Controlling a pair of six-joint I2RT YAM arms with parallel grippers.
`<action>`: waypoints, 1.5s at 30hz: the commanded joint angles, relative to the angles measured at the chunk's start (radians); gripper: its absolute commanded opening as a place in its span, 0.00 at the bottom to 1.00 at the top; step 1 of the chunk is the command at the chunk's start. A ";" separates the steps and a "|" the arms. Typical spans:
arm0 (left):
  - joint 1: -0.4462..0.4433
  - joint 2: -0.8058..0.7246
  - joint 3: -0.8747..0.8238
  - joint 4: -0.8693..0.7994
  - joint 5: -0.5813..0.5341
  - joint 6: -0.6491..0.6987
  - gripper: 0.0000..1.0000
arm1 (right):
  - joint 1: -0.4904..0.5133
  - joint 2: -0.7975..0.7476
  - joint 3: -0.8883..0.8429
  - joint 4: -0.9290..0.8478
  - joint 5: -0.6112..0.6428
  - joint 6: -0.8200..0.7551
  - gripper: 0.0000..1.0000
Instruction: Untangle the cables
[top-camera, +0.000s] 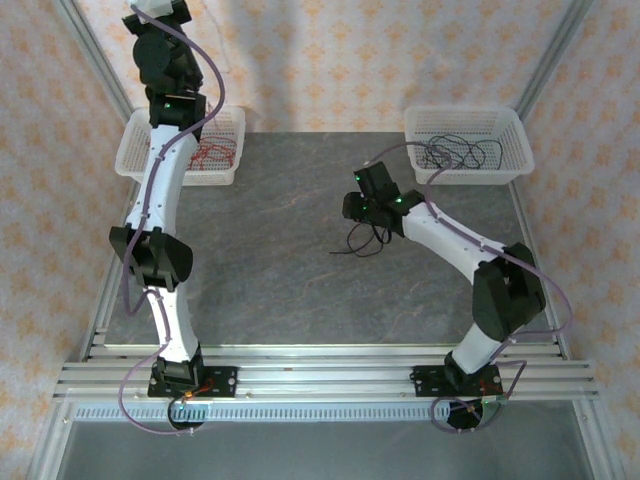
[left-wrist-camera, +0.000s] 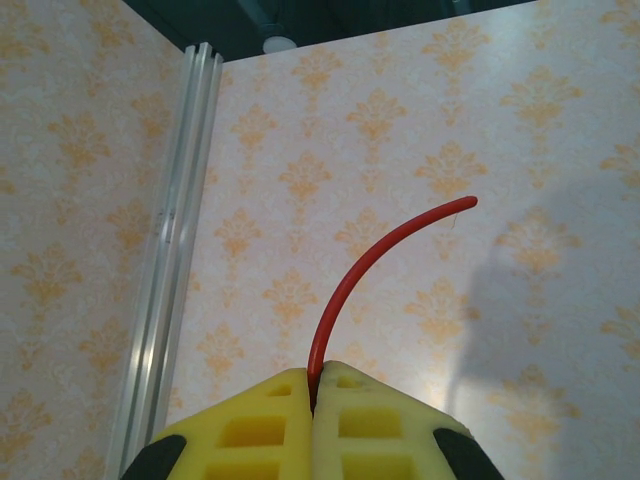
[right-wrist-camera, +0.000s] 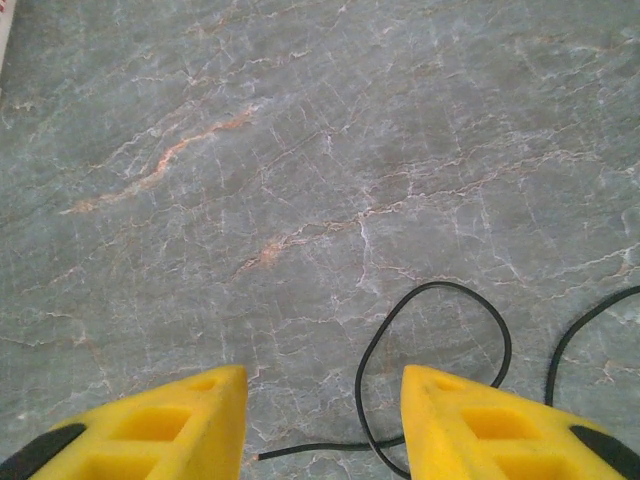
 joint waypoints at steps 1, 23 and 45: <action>0.024 0.018 -0.013 0.075 0.020 -0.014 0.00 | -0.010 0.040 0.023 -0.008 -0.012 0.002 0.44; 0.116 -0.055 -0.672 0.206 -0.122 -0.129 0.00 | -0.010 0.138 0.013 0.010 -0.034 0.005 0.44; 0.117 0.095 -0.663 -0.493 -0.045 -0.385 0.00 | -0.010 -0.047 -0.138 -0.011 -0.035 -0.011 0.44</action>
